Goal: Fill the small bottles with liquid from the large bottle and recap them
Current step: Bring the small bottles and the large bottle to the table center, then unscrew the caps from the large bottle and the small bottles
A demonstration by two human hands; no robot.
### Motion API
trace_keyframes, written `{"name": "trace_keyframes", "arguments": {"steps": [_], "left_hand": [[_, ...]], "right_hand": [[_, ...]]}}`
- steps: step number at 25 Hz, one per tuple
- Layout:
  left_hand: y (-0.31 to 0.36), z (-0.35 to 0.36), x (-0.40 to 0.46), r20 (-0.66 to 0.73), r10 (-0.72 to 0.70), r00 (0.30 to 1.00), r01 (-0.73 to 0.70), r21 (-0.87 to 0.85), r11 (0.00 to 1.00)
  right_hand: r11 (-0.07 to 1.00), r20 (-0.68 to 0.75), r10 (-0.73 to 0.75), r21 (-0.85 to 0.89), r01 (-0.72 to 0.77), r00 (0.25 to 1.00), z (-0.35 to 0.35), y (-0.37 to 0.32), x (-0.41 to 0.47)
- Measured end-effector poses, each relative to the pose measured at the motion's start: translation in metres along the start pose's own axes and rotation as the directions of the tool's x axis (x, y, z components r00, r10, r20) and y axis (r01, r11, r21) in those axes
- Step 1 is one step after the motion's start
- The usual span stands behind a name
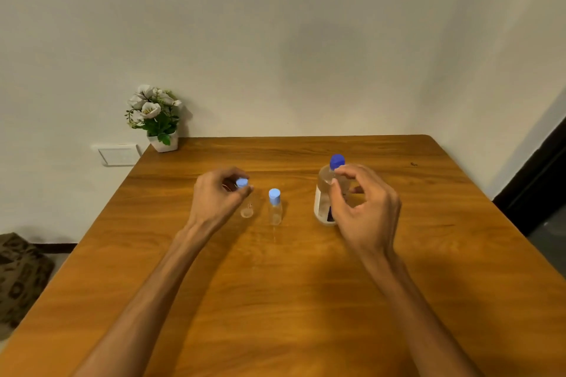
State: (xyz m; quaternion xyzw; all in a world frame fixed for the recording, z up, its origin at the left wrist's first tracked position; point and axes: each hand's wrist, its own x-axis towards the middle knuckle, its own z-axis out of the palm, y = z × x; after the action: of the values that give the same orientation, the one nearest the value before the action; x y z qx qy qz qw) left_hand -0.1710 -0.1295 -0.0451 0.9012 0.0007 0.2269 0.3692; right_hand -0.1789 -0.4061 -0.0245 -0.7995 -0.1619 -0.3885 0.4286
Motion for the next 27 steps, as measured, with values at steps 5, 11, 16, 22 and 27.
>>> {"name": "trace_keyframes", "arguments": {"steps": [5, 11, 16, 22, 27], "left_hand": [[0.002, 0.012, -0.033, 0.007, 0.016, 1.0, -0.016, 0.036, 0.999], [-0.002, 0.016, -0.03, 0.03, 0.002, 1.0, -0.003, 0.049, 0.999], [0.02, 0.004, -0.044, -0.101, -0.002, 0.995, 0.001, -0.017, 1.0], [0.114, 0.007, -0.065, -0.243, 0.134, 0.961, -0.195, -0.247, 0.949], [0.172, 0.038, -0.066, 0.168, 0.302, 0.938, -0.241, -0.31, 0.92]], "right_hand": [[0.94, 0.083, 0.338, -0.07, -0.333, 0.937, -0.007, 0.02, -0.008], [0.853, 0.332, 0.518, -0.13, -0.505, 0.789, 0.013, 0.042, -0.005], [0.875, 0.348, 0.466, -0.044, -0.483, 0.813, 0.026, 0.051, -0.008], [0.908, 0.375, 0.344, 0.1, -0.407, 0.861, -0.005, 0.038, -0.027], [0.909, 0.426, 0.294, 0.15, -0.388, 0.855, -0.052, 0.023, -0.05]]}}
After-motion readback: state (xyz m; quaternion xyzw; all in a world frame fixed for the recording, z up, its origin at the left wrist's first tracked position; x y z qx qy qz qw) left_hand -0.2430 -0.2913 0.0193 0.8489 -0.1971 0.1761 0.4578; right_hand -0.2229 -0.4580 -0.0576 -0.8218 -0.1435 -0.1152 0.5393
